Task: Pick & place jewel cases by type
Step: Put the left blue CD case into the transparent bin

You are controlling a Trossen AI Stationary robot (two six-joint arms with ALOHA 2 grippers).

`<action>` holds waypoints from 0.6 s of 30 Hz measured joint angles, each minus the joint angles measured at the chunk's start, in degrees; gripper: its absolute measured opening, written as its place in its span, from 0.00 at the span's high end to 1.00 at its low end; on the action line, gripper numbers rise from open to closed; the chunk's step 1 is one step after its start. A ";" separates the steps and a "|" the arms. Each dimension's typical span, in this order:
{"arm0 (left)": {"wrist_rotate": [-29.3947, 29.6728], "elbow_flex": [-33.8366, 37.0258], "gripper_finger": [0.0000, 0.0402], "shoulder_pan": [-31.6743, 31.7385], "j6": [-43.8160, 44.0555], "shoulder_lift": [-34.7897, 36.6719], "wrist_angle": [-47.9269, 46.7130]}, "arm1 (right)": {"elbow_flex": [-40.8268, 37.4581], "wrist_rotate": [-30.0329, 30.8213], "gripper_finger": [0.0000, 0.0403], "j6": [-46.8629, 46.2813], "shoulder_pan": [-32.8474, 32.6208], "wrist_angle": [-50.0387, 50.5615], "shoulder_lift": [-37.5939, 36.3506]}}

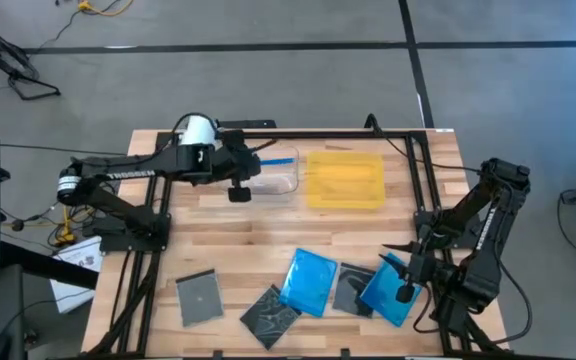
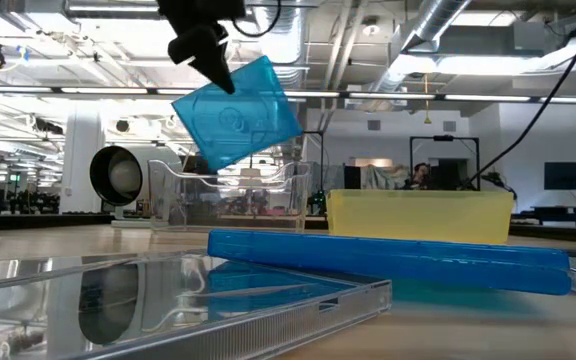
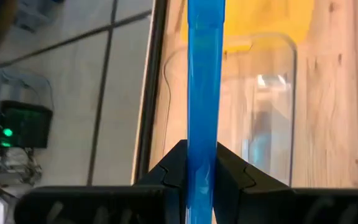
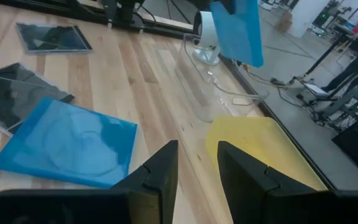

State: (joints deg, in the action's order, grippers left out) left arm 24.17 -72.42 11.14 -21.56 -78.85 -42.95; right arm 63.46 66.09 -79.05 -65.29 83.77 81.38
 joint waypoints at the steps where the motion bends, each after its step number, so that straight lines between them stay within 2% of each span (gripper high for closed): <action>1: -0.23 0.00 0.92 0.55 0.24 0.00 -0.59 | 0.00 -0.09 0.74 -0.01 0.20 0.00 0.00; 8: -6.59 0.03 0.91 2.77 -0.66 -1.95 -1.84 | 0.00 -0.16 0.74 0.02 0.62 0.00 0.00; 18: -4.29 -0.25 0.91 3.25 -4.26 -7.32 -3.52 | 0.00 -0.17 0.74 0.02 0.62 -0.02 -0.02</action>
State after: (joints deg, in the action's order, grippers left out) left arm 19.88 -72.68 14.39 -25.82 -86.17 -46.47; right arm 63.46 65.93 -79.02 -64.66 83.75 81.36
